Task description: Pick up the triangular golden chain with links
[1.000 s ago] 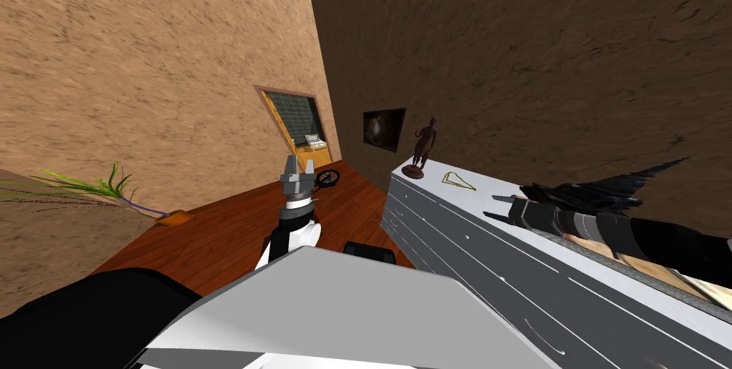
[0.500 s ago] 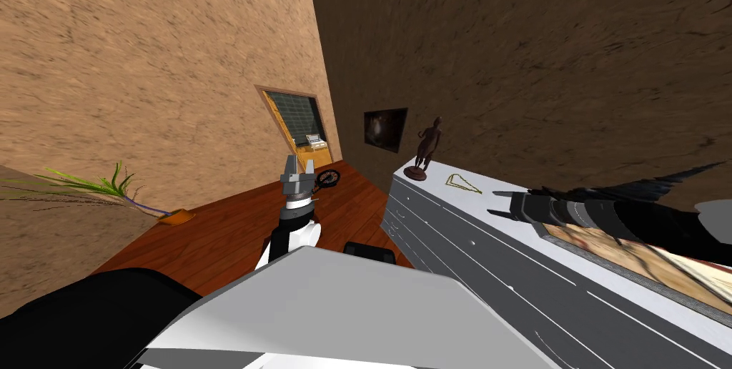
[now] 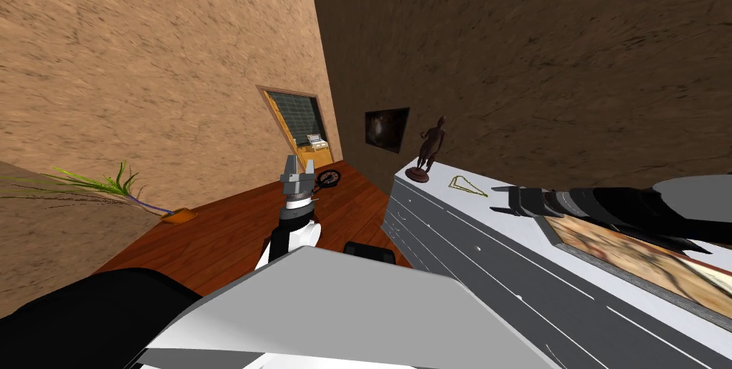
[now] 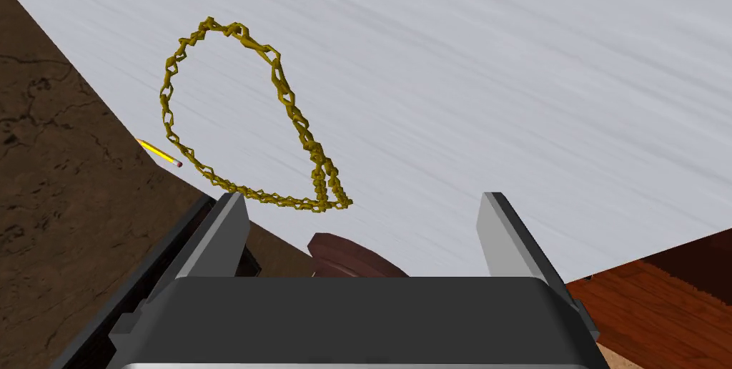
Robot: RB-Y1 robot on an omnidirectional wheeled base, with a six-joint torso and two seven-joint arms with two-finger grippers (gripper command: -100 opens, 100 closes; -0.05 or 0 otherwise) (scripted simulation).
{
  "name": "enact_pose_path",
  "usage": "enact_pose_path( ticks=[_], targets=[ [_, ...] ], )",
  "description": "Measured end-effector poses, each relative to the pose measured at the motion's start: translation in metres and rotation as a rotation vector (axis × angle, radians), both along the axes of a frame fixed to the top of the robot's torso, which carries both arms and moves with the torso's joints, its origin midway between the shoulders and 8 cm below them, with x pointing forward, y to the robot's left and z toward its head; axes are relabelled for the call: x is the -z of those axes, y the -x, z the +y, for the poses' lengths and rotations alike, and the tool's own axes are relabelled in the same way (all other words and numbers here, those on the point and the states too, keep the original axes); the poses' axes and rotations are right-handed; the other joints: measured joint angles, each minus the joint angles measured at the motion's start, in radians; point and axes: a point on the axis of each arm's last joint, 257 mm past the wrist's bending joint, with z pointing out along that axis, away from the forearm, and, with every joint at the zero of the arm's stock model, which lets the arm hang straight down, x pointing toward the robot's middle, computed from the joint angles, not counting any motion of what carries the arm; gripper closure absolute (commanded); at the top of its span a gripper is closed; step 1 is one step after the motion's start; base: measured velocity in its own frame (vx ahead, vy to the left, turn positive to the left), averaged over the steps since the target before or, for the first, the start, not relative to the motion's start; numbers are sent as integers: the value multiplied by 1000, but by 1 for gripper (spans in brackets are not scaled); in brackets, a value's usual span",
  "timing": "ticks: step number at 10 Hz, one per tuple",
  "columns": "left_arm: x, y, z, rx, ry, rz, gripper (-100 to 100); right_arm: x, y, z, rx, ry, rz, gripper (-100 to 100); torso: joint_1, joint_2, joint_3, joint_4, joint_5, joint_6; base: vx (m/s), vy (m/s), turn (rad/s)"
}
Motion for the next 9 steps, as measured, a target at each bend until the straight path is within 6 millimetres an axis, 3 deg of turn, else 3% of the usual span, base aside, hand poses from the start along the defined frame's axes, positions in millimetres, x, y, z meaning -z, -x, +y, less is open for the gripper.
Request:
enact_pose_path(
  ticks=[6, 8, 9],
  targets=[
    [0, 0, 0, 0, 0, 0, 0, -1, -19, -11, -83, 187, 106, -100, 0, 0, 0, 0, 0, 0, 31, 1, 21],
    [0, 0, 0, 0, 0, 0, 0, 8, -18, -13, -105, 225, 155, -100, -1, 0, 0, 0, 0, 0, 17, 2, 9],
    [0, 0, 0, 0, 0, 0, 0, 8, -17, -13, -106, 226, 158, 0, -1, 1, 1, 0, 0, 1, 0, 0, 0]
  ],
)
